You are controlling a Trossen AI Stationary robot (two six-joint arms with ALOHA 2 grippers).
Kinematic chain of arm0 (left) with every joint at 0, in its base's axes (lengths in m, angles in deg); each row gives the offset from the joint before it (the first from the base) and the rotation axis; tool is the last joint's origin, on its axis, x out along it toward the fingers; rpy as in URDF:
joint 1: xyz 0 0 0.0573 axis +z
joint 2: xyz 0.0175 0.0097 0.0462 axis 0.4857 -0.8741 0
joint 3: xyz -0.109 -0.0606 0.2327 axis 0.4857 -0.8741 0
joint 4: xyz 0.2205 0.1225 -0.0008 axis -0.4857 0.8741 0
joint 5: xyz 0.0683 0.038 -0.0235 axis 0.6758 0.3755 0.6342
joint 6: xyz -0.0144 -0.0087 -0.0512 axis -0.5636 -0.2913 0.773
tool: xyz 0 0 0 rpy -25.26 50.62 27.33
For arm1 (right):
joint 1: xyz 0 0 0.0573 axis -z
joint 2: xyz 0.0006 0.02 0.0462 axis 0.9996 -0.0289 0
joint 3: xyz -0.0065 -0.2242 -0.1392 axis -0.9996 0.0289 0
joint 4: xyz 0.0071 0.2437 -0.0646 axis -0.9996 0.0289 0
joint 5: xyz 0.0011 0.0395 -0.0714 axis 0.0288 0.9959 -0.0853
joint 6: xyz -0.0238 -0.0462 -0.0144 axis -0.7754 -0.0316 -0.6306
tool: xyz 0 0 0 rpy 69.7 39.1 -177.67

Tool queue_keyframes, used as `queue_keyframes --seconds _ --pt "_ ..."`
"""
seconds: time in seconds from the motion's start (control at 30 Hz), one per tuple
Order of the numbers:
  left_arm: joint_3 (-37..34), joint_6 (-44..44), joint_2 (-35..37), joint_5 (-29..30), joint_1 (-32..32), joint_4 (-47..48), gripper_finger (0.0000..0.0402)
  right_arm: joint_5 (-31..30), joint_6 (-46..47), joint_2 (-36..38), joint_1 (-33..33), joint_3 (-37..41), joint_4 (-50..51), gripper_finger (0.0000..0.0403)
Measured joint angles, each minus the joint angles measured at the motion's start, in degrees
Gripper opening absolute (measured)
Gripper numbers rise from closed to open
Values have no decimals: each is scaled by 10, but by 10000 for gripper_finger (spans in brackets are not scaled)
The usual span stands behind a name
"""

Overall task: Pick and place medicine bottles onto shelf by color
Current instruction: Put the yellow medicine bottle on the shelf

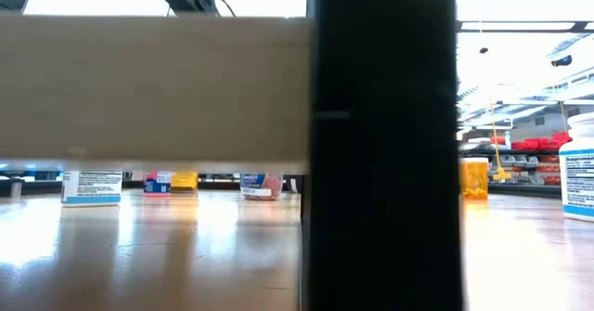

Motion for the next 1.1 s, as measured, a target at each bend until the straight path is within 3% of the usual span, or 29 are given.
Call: queue_keyframes --seconds 0.23,0.53,0.67,0.83,1.1 --pt "0 -3 39 -7 0 26 217 0 -2 3 0 0 4 276" --pt "0 31 146 -12 -26 113 220 0 -27 3 -1 0 8 276" --pt "0 59 200 -15 -72 153 217 -4 -45 3 -1 0 8 276" --pt "12 139 270 -74 -140 149 219 -7 -69 3 -1 0 8 276" --pt "56 239 290 -86 -290 148 217 -10 -96 3 -1 0 9 276"
